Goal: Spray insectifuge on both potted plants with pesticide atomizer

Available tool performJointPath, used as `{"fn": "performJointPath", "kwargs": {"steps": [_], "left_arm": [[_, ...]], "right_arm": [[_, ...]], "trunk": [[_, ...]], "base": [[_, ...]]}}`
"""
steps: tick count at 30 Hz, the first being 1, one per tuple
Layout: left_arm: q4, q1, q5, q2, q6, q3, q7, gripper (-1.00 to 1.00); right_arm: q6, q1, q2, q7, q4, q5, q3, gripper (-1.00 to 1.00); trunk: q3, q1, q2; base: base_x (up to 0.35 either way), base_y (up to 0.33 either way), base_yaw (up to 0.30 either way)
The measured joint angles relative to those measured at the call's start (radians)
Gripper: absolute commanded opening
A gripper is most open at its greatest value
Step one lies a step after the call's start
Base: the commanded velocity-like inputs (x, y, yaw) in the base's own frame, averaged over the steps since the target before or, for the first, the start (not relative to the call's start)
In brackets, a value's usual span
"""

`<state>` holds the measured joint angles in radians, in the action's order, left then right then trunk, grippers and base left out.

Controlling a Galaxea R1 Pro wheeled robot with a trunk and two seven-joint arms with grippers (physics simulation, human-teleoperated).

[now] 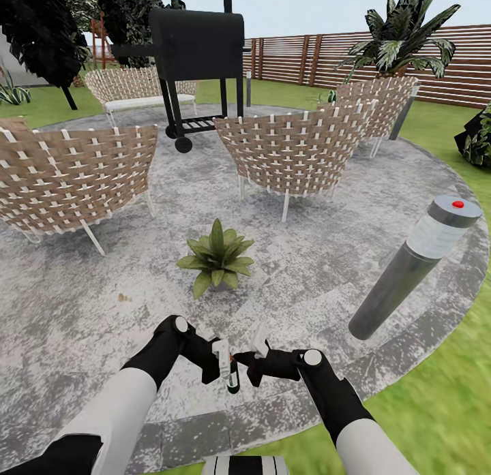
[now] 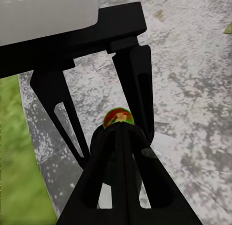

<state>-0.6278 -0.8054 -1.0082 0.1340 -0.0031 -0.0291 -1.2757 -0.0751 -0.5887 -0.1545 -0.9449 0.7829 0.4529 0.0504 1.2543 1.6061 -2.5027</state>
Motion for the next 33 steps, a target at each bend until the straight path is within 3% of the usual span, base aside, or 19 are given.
{"fn": "performJointPath", "kwargs": {"steps": [9,16,19,25,26,30,33], "left_arm": [[0.0,0.001,-0.001,-0.004,0.0,0.0,0.0,-1.0],[0.001,0.009,-0.013,-0.023,0.0,0.005,0.001,-1.0],[0.0,0.009,-0.016,-0.063,0.001,0.006,0.001,-1.0],[0.002,0.009,-0.017,-0.19,0.002,0.004,0.002,-1.0],[0.003,0.009,-0.015,-0.218,0.001,0.001,0.002,-1.0],[0.009,0.011,-0.001,-0.312,0.001,-0.006,0.001,-1.0],[0.009,0.012,0.004,-0.344,0.007,-0.023,0.011,-1.0]], "right_arm": [[0.0,0.0,0.0,0.0,0.0,0.0,0.0,-1.0],[0.0,0.0,0.001,0.0,0.0,0.0,0.0,-1.0],[0.0,0.0,0.001,0.0,0.0,0.0,0.0,-1.0],[-0.001,0.0,0.002,0.0,-0.01,0.004,0.001,-1.0],[-0.001,0.0,0.003,0.0,-0.01,0.005,0.002,1.0],[-0.001,0.0,0.006,0.0,-0.011,0.006,0.001,1.0],[-0.002,0.0,0.012,0.005,-0.017,0.01,-0.003,1.0]], "trunk": [[0.0,0.0,0.0],[0.0,0.0,0.0],[0.0,0.0,0.0],[0.0,0.0,0.0],[0.0,0.0,0.0],[0.0,0.0,0.0],[0.0,0.0,0.0]], "base": [[0.0,0.0,0.0],[0.0,0.0,0.0],[0.0,0.0,0.0],[0.0,0.0,0.0],[0.0,0.0,0.0],[0.0,0.0,0.0],[0.0,0.0,0.0]]}}
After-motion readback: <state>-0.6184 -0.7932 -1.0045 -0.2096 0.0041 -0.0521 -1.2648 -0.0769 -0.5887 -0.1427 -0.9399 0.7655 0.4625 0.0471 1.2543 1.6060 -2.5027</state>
